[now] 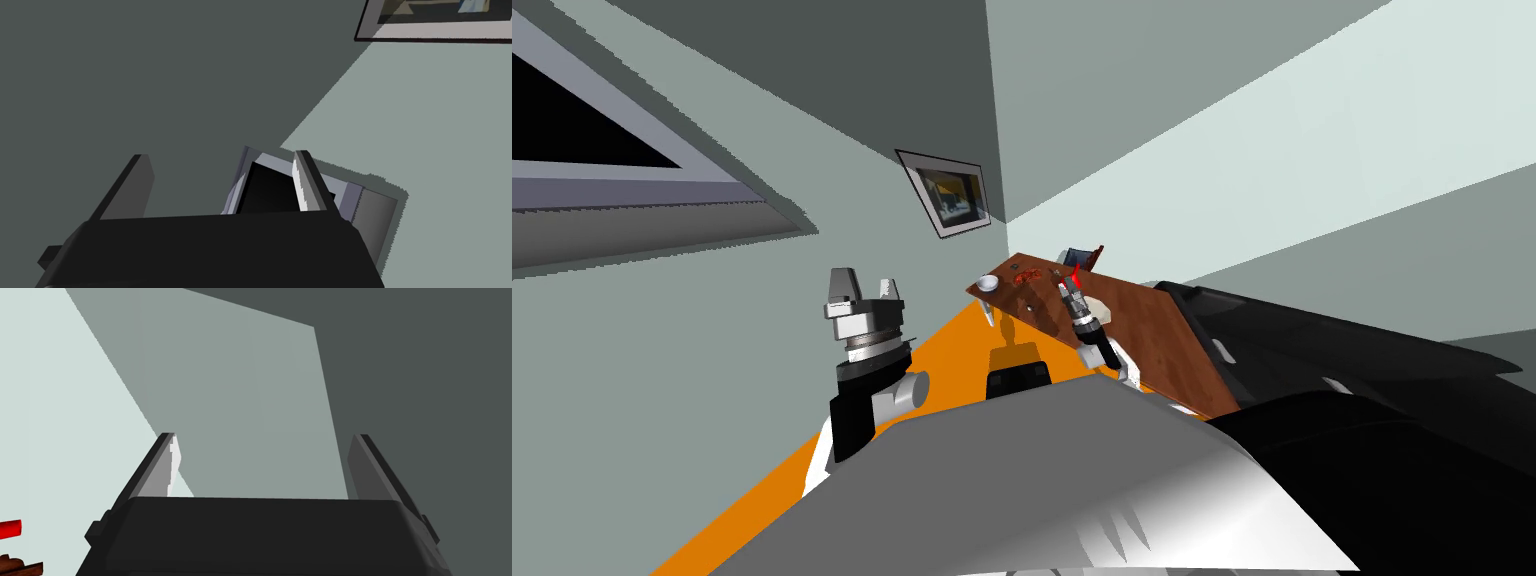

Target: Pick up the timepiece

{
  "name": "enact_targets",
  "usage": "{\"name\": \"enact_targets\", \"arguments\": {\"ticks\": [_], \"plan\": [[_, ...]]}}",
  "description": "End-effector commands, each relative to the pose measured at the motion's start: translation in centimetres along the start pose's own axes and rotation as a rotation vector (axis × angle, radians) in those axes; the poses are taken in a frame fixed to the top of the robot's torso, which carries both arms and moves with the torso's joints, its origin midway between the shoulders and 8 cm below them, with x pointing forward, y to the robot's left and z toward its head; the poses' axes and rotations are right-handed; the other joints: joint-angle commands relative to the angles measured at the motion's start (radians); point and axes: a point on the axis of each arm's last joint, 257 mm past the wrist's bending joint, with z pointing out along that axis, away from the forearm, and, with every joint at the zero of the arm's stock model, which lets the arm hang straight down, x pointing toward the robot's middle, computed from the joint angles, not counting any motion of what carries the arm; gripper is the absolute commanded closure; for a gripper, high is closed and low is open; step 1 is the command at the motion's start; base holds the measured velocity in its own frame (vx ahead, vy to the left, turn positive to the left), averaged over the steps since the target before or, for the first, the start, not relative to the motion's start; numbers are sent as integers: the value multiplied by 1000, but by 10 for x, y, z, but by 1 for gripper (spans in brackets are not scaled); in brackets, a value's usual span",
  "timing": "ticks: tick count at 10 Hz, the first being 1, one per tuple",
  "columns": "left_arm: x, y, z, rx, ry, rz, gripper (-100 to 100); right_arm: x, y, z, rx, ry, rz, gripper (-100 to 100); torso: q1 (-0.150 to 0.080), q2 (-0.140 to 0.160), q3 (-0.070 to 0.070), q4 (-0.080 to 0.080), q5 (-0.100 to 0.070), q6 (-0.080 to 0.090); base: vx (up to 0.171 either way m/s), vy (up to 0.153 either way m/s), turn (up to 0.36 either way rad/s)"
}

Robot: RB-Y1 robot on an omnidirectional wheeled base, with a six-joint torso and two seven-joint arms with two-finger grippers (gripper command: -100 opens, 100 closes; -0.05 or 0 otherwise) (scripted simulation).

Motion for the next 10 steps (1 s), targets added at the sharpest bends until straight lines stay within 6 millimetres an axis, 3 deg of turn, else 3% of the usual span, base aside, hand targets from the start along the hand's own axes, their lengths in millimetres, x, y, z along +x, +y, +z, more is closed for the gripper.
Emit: {"name": "enact_targets", "arguments": {"ticks": [1,2,4,5,7,10], "plan": [[0,0,0,0,0,0,0,13,-21,-2,40,67,-21,-100,0,0,0,0,0,0,-20,8,241],[0,0,0,0,0,0,0,13,-26,-4,50,77,-29,-100,0,0,0,0,0,0,-15,3,73],[0,0,0,0,0,0,0,29,-60,-15,115,169,-66,-100,0,0,0,0,0,0,-17,9,211],[0,0,0,0,0,0,0,29,-62,-17,121,181,-76,-100,0,0,0,0,0,0,-12,4,89],[0,0,0,0,0,0,0,41,-96,-32,184,277,-126,-100,0,0,0,0,0,0,-13,13,216],[0,0,0,0,0,0,0,42,-119,-45,232,335,-167,-100,0,0,0,0,0,0,-10,5,116]]}}
